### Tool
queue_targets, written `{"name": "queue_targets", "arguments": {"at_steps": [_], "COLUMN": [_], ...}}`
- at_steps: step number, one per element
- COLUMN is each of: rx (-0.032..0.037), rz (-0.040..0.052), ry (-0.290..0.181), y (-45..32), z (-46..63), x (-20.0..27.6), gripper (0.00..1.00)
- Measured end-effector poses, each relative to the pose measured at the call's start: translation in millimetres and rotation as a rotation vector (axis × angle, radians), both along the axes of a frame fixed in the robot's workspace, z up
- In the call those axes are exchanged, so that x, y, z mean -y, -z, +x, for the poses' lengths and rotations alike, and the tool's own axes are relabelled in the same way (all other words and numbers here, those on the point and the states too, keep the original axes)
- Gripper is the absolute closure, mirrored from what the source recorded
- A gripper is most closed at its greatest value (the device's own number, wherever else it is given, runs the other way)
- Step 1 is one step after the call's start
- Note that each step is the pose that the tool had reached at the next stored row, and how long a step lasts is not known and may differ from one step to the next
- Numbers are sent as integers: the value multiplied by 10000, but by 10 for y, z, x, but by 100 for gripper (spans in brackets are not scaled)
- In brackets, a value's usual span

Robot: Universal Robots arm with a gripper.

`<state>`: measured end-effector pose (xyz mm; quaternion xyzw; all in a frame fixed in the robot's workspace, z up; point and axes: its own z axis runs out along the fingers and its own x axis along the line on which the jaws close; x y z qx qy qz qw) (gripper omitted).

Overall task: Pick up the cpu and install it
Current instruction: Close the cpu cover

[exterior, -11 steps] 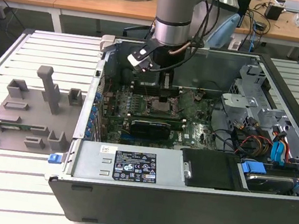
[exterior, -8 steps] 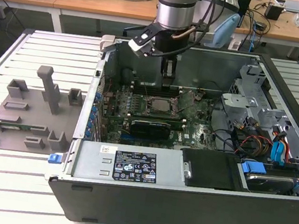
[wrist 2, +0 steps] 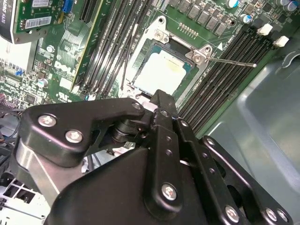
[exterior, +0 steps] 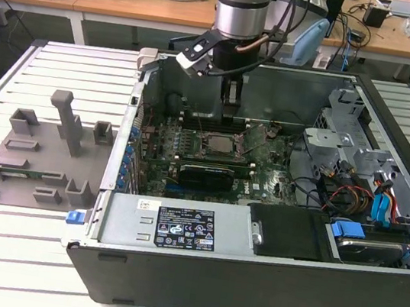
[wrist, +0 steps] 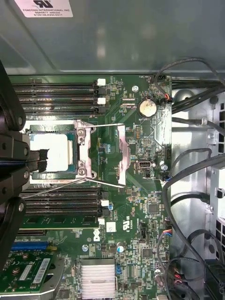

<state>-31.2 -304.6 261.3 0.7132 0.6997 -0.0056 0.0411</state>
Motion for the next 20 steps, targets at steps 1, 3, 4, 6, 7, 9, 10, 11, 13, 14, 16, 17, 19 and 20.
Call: {"name": "queue_targets", "arguments": {"at_steps": [1, 3, 4, 6, 7, 9, 10, 11, 13, 14, 16, 17, 19, 20], "rx": [-1, 0, 0, 2, 2, -2, -1, 0, 0, 1, 1, 0, 2, 2], "rz": [-2, 1, 0, 3, 4, -3, -1, 0, 0, 1, 2, 1, 3, 4], "ry": [0, 0, 0, 0, 0, 0, 0, 0, -1, -1, 0, 0, 0, -2], "y": [-4, -15, -22, -28, -29, -37, -42, -58, -91, -107, -117, -127, -147, -148], "z": [0, 0, 0, 0, 0, 0, 0, 0, 0, 0, 0, 0, 0, 2], "x": [0, 0, 0, 0, 0, 0, 0, 0, 0, 0, 0, 0, -1, -1], "gripper": [89, 89, 89, 89, 89, 89, 89, 89, 89, 89, 89, 89, 89, 89]}}
